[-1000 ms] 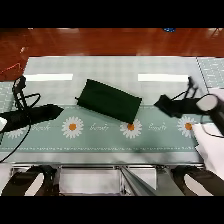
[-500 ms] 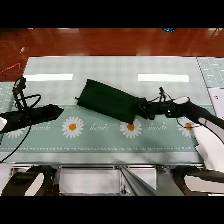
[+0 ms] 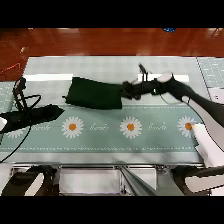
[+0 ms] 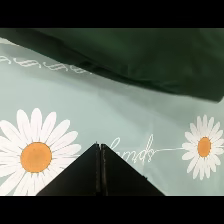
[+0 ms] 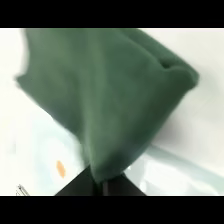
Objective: Fold the shirts.
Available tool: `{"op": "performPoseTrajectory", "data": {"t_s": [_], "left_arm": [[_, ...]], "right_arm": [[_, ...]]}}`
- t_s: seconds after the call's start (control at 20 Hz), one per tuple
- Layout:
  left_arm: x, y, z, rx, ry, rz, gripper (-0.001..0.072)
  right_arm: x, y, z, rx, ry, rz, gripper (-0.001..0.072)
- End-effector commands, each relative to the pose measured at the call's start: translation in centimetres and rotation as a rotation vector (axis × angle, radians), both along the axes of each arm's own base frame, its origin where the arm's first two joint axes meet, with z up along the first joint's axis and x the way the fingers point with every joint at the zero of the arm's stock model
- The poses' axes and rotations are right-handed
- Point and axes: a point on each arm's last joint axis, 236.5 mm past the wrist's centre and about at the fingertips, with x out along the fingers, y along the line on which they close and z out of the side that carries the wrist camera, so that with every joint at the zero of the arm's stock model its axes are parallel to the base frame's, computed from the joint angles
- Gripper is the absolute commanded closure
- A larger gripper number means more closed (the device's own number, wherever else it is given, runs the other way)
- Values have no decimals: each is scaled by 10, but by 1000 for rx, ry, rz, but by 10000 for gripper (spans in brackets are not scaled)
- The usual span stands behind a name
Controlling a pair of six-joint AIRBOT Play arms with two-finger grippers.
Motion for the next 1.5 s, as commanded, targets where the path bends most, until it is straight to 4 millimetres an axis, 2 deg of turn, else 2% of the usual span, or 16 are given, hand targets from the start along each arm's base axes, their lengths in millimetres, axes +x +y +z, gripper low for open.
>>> {"op": "performPoseTrajectory", "data": {"t_s": [0.0, 0.15, 0.3, 0.4, 0.5, 0.6, 0.75, 0.85, 0.95, 1.1, 1.3, 1.45], "left_arm": [[0, 0, 0, 1, 1, 1, 685], [0, 0, 0, 0, 1, 1, 685], [0, 0, 0, 0, 2, 1, 685], [0, 0, -1, 0, 3, 0, 685], [-1, 0, -1, 0, 4, 0, 685], [-1, 0, -1, 0, 4, 0, 685], [0, 0, -1, 0, 3, 0, 685], [0, 0, 0, 0, 3, 0, 685], [0, 0, 0, 0, 2, 0, 685], [3, 1, 1, 0, -10, 8, 684], [11, 5, 6, 3, -47, 30, 685], [15, 6, 8, 3, -63, 41, 685]], "right_arm": [[39, -5, 79, -111, -167, 25, 691], [58, -29, 143, -220, -301, 19, 691], [74, -72, 198, -241, -362, -61, 691], [81, -114, 222, -244, -362, -142, 691], [80, -164, 239, -257, -348, -241, 691], [72, -216, 253, -276, -329, -338, 691], [48, -289, 276, -298, -303, -485, 691], [23, -335, 288, -303, -270, -579, 691], [-10, -371, 291, -331, -214, -647, 691], [-68, -409, 280, -396, -82, -731, 691], [-166, -453, 233, -534, 150, -913, 691], [-246, -472, 189, -586, 333, -1077, 691]]}}
